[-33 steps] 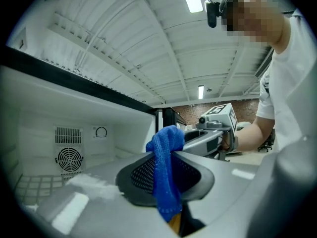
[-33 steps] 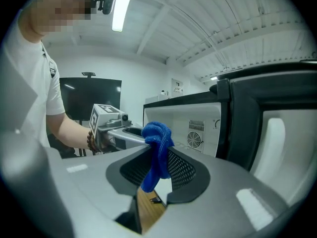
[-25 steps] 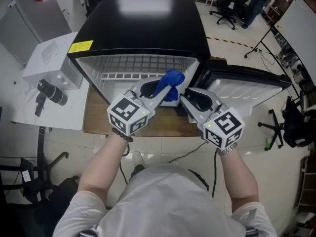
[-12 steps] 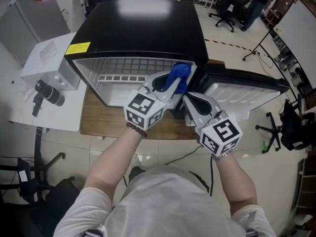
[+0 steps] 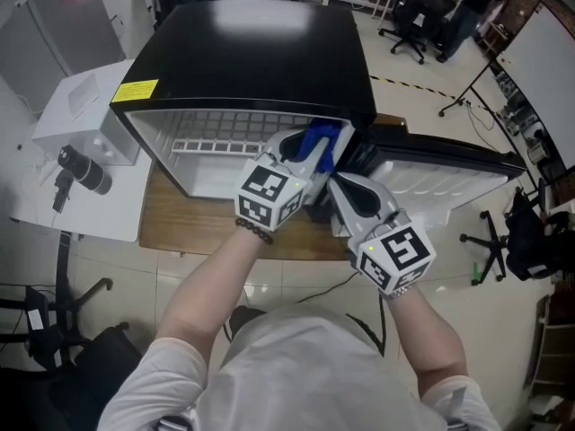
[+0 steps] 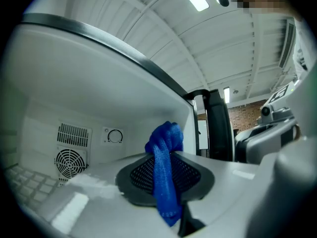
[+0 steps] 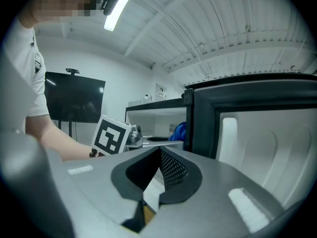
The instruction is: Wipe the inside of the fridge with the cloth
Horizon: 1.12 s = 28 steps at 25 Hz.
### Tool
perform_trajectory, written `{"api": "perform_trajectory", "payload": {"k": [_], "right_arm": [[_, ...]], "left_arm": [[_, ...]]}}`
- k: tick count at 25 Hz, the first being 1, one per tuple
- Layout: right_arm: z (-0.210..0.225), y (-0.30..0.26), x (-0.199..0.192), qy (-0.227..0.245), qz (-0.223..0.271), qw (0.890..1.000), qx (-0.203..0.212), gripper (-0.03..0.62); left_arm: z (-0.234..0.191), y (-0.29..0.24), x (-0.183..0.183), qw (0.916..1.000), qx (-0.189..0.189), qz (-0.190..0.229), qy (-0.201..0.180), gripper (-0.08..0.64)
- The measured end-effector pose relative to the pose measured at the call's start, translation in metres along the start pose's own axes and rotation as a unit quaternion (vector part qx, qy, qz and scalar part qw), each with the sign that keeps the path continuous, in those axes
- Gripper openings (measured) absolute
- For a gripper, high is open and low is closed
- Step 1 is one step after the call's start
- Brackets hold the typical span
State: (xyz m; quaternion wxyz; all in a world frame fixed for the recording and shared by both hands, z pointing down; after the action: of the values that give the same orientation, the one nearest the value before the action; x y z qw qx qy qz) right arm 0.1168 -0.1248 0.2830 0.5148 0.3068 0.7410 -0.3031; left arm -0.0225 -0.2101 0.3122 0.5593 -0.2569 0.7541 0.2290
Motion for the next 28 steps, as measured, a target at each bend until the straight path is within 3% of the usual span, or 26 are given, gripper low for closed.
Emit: {"api": "perform_trajectory", "payload": {"k": [28], "right_arm": [[-0.003, -0.007, 0.012, 0.032, 0.021, 0.999, 0.018, 0.002]], "left_arm": [[-0.058, -0.071, -0.006, 0.9943, 0.102, -0.017, -0.027, 0.066]]}}
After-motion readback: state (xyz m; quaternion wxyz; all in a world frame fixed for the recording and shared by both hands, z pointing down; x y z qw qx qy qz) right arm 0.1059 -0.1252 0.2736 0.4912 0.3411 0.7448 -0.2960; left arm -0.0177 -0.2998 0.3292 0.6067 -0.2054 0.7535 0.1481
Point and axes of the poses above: the fingertips, and each gripper's own axes: y backward along the fingers, z to its right, x out of its top, the point moved 9 cm from there along y, backward along the fingers, and after that the axes turned 14 degrees about y, right-handed, at the moved point
